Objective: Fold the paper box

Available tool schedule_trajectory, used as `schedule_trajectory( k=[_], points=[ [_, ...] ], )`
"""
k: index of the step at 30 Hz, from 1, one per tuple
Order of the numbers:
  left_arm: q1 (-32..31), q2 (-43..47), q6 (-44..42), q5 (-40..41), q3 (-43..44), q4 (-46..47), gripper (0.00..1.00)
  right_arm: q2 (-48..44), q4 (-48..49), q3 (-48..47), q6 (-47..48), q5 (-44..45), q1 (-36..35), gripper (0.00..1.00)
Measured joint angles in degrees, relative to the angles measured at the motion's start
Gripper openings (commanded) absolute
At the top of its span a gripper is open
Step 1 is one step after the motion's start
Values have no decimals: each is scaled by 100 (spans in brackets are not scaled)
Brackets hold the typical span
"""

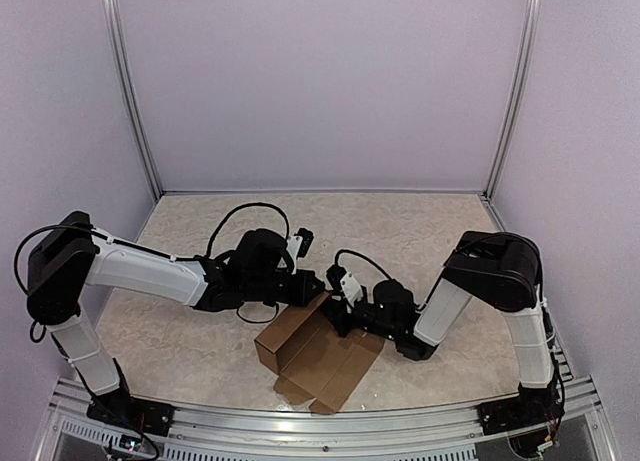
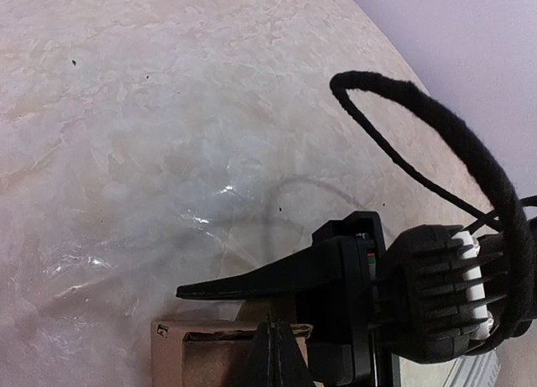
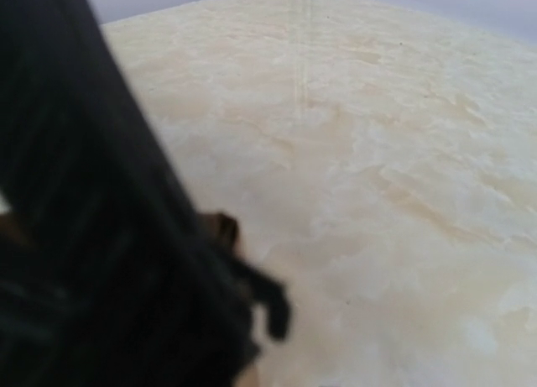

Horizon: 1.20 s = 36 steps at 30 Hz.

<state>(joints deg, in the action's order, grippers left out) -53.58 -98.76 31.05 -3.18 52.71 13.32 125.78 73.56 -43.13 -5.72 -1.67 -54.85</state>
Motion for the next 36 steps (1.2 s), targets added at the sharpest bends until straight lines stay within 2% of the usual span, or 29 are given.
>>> schedule_trajectory(
  k=[3,5,7,9,19,22,24,27,32,36],
  points=[
    [-9,0,-2,26,0,-2,0,2,0,-44,0,0,0,23],
    [-13,0,-7,46,0,-4,0,2,-11,-87,2,0,0,19],
    [-15,0,-15,50,0,-9,0,4,-22,-155,0,2,0,13],
    [-13,2,-28,76,0,-9,0,15,-44,-205,-2,-17,0,0],
    [-11,35,-39,120,7,-76,0,81,-17,-273,20,-44,-15,0],
    [22,74,-24,87,7,-142,10,83,-7,-273,26,-24,-15,0],
    [46,133,-9,57,7,-221,24,83,-11,-273,35,59,-28,0],
    [85,323,0,107,7,-472,40,81,-15,-271,55,258,-48,0],
    [168,837,-20,455,4,-994,55,7,-52,-190,68,678,-52,0],
    [273,1403,-92,675,4,-1346,60,-144,-192,-76,76,957,-52,0]
  ],
)
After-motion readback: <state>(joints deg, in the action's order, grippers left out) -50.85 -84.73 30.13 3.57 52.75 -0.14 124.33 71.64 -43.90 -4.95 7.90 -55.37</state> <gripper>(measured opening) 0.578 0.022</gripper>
